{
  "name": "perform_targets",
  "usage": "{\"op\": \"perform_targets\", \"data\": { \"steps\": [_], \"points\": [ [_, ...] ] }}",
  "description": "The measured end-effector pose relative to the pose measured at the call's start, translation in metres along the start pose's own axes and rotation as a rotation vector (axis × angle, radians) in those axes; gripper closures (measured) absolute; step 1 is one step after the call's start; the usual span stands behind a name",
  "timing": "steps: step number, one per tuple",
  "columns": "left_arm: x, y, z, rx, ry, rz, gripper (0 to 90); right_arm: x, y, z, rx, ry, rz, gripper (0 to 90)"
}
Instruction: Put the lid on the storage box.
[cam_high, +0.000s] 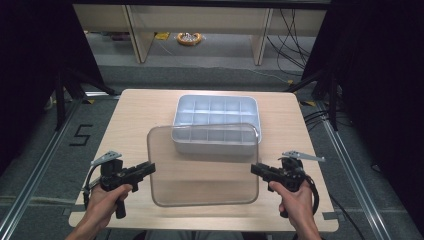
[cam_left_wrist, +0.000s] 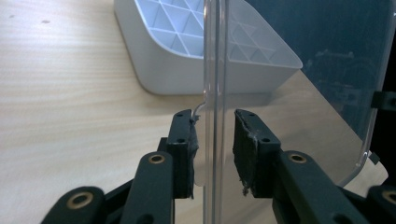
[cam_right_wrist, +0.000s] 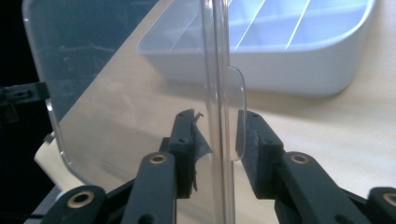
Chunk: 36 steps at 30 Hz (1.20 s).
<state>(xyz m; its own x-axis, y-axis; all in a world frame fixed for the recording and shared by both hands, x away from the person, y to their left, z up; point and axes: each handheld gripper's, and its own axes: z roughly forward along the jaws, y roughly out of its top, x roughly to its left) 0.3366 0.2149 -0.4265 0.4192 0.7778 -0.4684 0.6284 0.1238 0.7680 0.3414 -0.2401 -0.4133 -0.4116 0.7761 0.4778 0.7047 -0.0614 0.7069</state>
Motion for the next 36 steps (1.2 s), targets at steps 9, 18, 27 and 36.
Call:
{"op": "perform_targets", "data": {
  "steps": [9, 18, 27, 36],
  "points": [
    [-0.006, 0.044, 0.035, 0.010, 0.017, -0.011, 66.1, -0.012, 0.059, 0.002, -0.037, -0.064, -0.036, 65.6],
    [-0.004, 0.080, 0.058, 0.005, 0.062, -0.016, 64.7, -0.022, 0.093, 0.015, -0.058, -0.087, -0.012, 64.6],
    [-0.001, 0.105, 0.078, 0.000, 0.082, -0.035, 63.5, -0.032, 0.110, 0.027, -0.064, -0.126, 0.020, 63.5],
    [0.005, 0.127, 0.105, 0.016, 0.116, -0.069, 62.0, -0.039, 0.125, 0.044, -0.024, -0.174, 0.071, 60.8]
  ]
}}
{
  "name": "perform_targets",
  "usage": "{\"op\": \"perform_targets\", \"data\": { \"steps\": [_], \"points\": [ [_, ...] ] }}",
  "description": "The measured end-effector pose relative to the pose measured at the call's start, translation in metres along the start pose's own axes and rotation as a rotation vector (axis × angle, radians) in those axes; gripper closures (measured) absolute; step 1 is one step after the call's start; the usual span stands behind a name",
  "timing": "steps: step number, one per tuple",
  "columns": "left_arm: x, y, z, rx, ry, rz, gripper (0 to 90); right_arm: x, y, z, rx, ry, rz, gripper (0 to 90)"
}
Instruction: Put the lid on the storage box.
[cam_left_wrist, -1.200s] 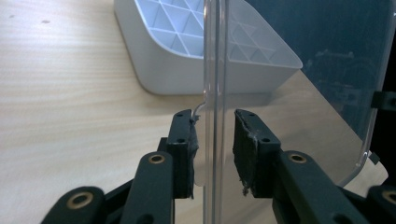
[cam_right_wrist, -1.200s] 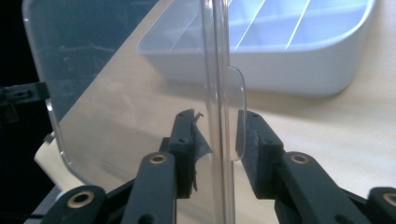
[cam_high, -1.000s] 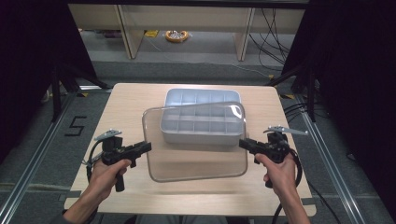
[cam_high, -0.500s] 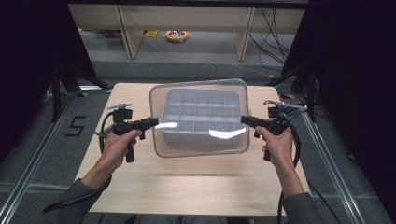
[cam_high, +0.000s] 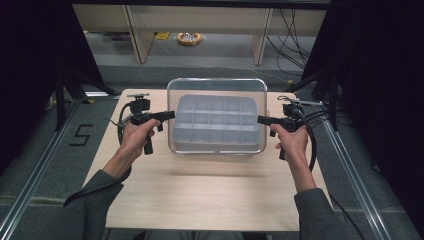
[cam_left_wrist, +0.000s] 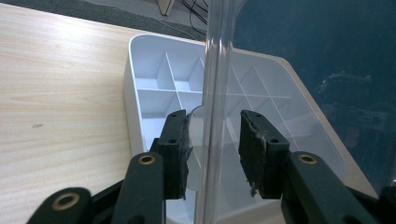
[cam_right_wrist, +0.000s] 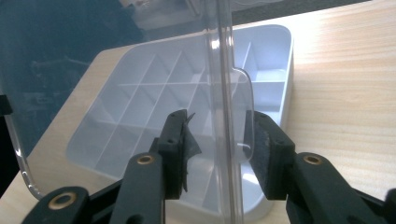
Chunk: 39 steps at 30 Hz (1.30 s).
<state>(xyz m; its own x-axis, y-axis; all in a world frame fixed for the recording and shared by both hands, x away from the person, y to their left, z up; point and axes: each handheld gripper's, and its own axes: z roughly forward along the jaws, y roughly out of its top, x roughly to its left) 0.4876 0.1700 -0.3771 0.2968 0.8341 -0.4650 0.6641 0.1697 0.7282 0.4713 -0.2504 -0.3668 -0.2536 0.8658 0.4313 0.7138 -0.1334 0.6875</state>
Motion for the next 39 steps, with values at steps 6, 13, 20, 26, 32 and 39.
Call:
{"op": "perform_targets", "data": {
  "steps": [6, 13, 20, 26, 32, 39],
  "points": [
    [0.001, 0.014, 0.015, 0.014, 0.016, -0.020, 62.1, -0.007, 0.013, 0.012, 0.032, -0.016, 0.015, 59.8],
    [0.002, 0.030, 0.028, 0.022, 0.037, -0.038, 61.8, -0.010, 0.026, 0.023, 0.053, -0.024, 0.092, 59.3],
    [0.008, 0.034, 0.038, 0.039, 0.060, -0.071, 61.6, -0.016, 0.030, 0.035, 0.055, -0.030, 0.091, 59.0],
    [0.015, 0.031, 0.049, 0.052, 0.078, -0.100, 61.5, -0.018, 0.029, 0.043, 0.095, -0.031, 0.152, 58.5],
    [0.020, 0.028, 0.061, 0.083, 0.103, -0.102, 61.3, -0.022, 0.027, 0.054, 0.111, -0.046, 0.181, 57.8],
    [0.025, 0.023, 0.071, 0.088, 0.123, -0.133, 60.5, -0.027, 0.023, 0.065, 0.126, -0.075, 0.174, 57.2]
  ]
}}
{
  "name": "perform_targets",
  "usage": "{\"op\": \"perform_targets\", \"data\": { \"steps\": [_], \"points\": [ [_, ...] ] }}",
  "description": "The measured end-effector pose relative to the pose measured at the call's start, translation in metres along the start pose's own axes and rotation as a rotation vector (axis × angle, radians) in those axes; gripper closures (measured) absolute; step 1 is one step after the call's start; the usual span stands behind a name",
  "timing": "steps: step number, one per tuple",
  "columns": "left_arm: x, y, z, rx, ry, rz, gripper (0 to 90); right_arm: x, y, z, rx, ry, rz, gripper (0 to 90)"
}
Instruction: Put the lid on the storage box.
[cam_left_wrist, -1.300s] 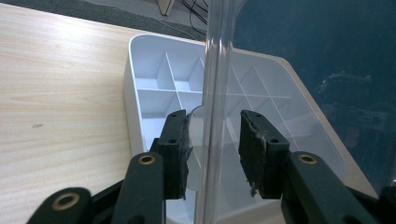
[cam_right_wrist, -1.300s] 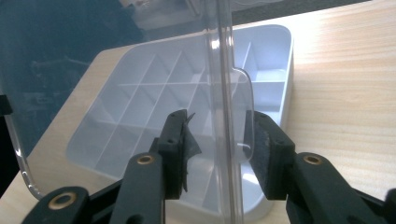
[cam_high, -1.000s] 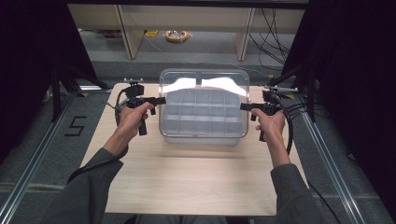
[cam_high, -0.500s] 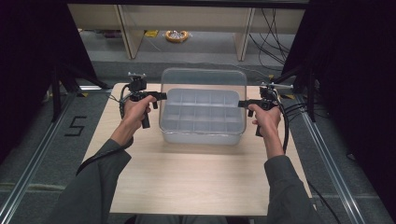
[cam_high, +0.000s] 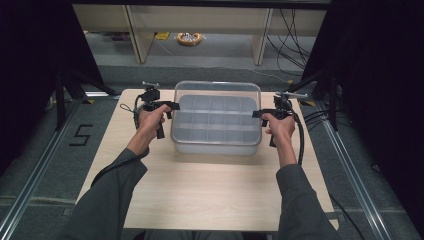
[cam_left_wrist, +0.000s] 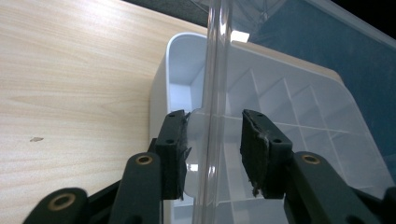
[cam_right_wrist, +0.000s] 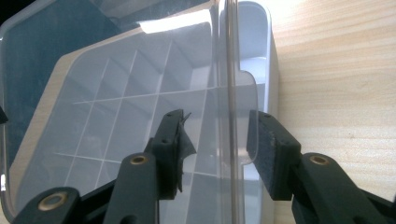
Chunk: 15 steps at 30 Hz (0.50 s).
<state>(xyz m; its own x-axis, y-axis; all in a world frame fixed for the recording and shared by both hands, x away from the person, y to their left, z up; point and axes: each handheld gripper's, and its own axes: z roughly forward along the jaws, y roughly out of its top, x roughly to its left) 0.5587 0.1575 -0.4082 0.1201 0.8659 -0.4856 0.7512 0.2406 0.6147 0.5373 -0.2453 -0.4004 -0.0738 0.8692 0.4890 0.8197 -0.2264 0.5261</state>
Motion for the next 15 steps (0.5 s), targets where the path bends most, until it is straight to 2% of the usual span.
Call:
{"op": "perform_targets", "data": {
  "steps": [1, 2, 3, 4, 5, 6, 8, 10, 12, 13, 14, 15],
  "points": [
    [0.001, 0.000, 0.001, 0.004, -0.002, 0.001, 60.5, -0.001, 0.000, 0.000, 0.003, 0.006, -0.009, 57.1],
    [0.001, -0.001, 0.003, 0.003, -0.002, -0.006, 60.6, 0.000, 0.000, 0.000, 0.008, -0.002, 0.025, 57.1],
    [0.001, -0.002, 0.004, 0.009, 0.000, -0.004, 60.7, -0.003, 0.001, 0.002, 0.004, 0.007, 0.004, 57.1],
    [0.002, -0.002, 0.005, 0.013, 0.003, -0.008, 60.7, -0.003, 0.001, 0.002, 0.001, 0.005, 0.005, 57.1],
    [0.002, -0.003, 0.007, 0.012, 0.005, -0.008, 60.6, -0.003, 0.001, 0.003, 0.004, -0.016, -0.003, 57.1],
    [0.002, -0.003, 0.008, 0.012, 0.009, -0.008, 60.5, -0.001, 0.001, 0.003, 0.006, -0.004, 0.041, 57.1],
    [0.003, -0.003, 0.010, 0.013, 0.006, -0.015, 60.7, -0.006, 0.002, 0.005, 0.004, -0.017, -0.011, 56.6],
    [0.002, -0.004, 0.012, 0.020, 0.016, -0.020, 60.6, -0.004, 0.001, 0.008, 0.008, -0.021, 0.044, 56.0],
    [0.001, -0.004, 0.015, 0.020, 0.022, -0.016, 60.3, -0.006, 0.002, 0.011, 0.006, -0.020, 0.017, 54.8],
    [0.002, -0.005, 0.017, 0.018, 0.026, -0.021, 60.4, -0.005, 0.001, 0.012, 0.014, -0.033, 0.041, 54.5],
    [0.002, -0.005, 0.018, 0.020, 0.028, -0.017, 60.4, -0.006, 0.001, 0.013, 0.013, -0.042, 0.031, 54.4],
    [0.003, -0.006, 0.019, 0.027, 0.038, -0.010, 60.4, -0.006, 0.001, 0.015, 0.013, -0.028, 0.044, 54.3]
  ]
}}
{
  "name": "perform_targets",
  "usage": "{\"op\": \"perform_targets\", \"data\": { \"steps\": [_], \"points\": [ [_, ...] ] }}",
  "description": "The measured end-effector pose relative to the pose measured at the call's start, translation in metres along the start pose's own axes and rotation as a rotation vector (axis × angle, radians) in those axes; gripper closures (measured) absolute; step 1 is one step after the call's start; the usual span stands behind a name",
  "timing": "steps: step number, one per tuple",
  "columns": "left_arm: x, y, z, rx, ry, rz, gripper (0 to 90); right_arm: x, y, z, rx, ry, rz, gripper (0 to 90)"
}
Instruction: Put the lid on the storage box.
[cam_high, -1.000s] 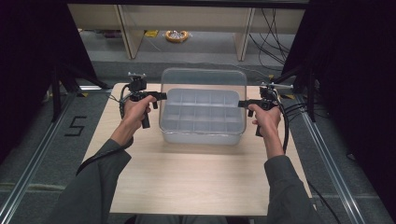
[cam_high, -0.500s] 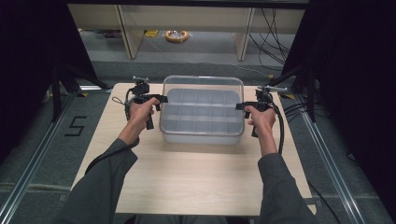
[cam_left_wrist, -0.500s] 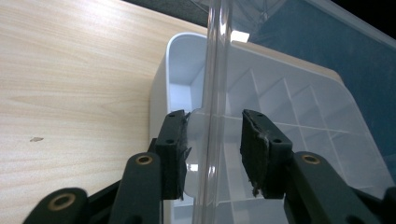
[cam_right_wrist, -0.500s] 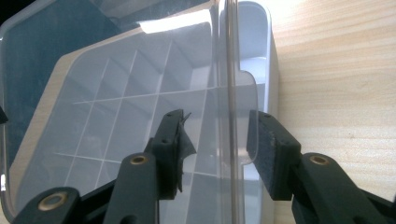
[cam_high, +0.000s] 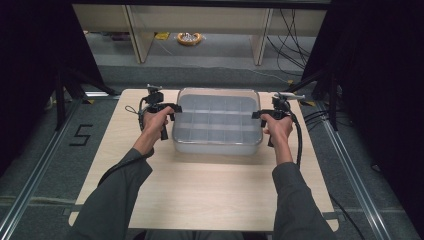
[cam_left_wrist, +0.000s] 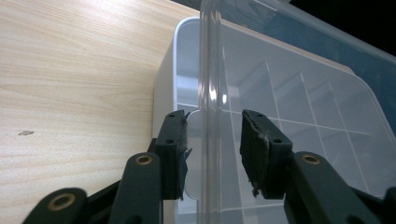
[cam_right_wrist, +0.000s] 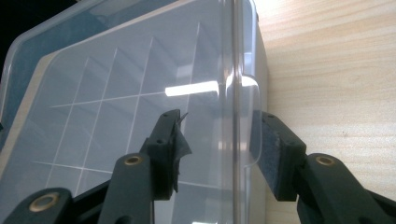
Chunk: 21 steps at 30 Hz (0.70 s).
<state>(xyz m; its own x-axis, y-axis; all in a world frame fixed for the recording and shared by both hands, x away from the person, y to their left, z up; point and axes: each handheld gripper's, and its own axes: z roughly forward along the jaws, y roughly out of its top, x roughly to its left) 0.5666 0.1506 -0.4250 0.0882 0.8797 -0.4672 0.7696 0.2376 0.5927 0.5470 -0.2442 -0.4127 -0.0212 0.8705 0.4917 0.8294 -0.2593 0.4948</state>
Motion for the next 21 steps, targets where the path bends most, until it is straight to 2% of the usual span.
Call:
{"op": "perform_targets", "data": {
  "steps": [1, 2, 3, 4, 5, 7, 8, 9, 10, 11, 12, 13, 15, 16, 17, 19, 21],
  "points": [
    [0.000, 0.000, 0.001, 0.002, 0.001, -0.001, 60.2, -0.001, 0.000, 0.001, -0.003, 0.001, -0.011, 54.1],
    [0.000, -0.001, 0.002, 0.006, 0.001, 0.007, 60.1, 0.000, 0.000, 0.002, 0.000, -0.021, -0.007, 53.9],
    [0.000, -0.001, 0.003, 0.004, 0.003, 0.005, 60.0, -0.006, 0.000, 0.004, -0.010, -0.011, -0.070, 53.4],
    [0.001, -0.002, 0.004, 0.009, 0.007, 0.008, 60.0, -0.007, 0.000, 0.004, -0.003, -0.011, -0.069, 53.0],
    [0.001, -0.003, 0.005, 0.002, 0.007, 0.005, 60.1, -0.002, -0.001, 0.006, 0.006, -0.021, -0.007, 52.8],
    [0.002, -0.003, 0.006, 0.016, 0.006, 0.007, 60.1, -0.003, -0.001, 0.008, 0.015, -0.043, -0.007, 52.4],
    [0.002, -0.003, 0.007, 0.013, 0.005, 0.008, 60.0, -0.004, -0.002, 0.009, 0.009, -0.009, -0.002, 52.2],
    [0.001, -0.003, 0.007, 0.016, 0.009, 0.008, 59.9, -0.004, -0.003, 0.011, 0.009, 0.001, 0.022, 52.0],
    [0.002, -0.003, 0.007, 0.013, 0.009, 0.008, 59.9, -0.004, -0.003, 0.012, 0.014, -0.007, 0.023, 51.9],
    [0.002, -0.003, 0.007, 0.013, 0.008, 0.005, 59.9, -0.006, -0.004, 0.013, 0.009, -0.029, -0.008, 51.8],
    [0.001, -0.003, 0.007, 0.011, 0.007, 0.003, 59.9, -0.006, -0.004, 0.014, 0.011, -0.001, 0.018, 51.8],
    [0.001, -0.003, 0.007, 0.010, 0.006, 0.003, 59.8, -0.008, -0.004, 0.015, 0.000, 0.007, 0.007, 51.7],
    [0.001, -0.003, 0.008, 0.002, 0.006, 0.005, 59.4, -0.008, -0.003, 0.015, -0.001, -0.012, 0.003, 51.7],
    [0.001, -0.003, 0.008, -0.001, 0.006, 0.005, 59.5, -0.008, -0.003, 0.015, 0.010, -0.050, -0.010, 51.5],
    [0.000, -0.003, 0.008, -0.001, 0.005, 0.004, 59.4, -0.011, -0.002, 0.015, 0.007, -0.045, -0.042, 51.4],
    [0.000, -0.003, 0.009, -0.004, 0.002, 0.002, 58.9, -0.007, -0.003, 0.016, 0.009, -0.040, 0.010, 51.1],
    [0.001, -0.003, 0.009, -0.013, -0.005, -0.004, 58.2, -0.009, -0.003, 0.017, 0.011, -0.038, -0.008, 50.1]
  ]
}}
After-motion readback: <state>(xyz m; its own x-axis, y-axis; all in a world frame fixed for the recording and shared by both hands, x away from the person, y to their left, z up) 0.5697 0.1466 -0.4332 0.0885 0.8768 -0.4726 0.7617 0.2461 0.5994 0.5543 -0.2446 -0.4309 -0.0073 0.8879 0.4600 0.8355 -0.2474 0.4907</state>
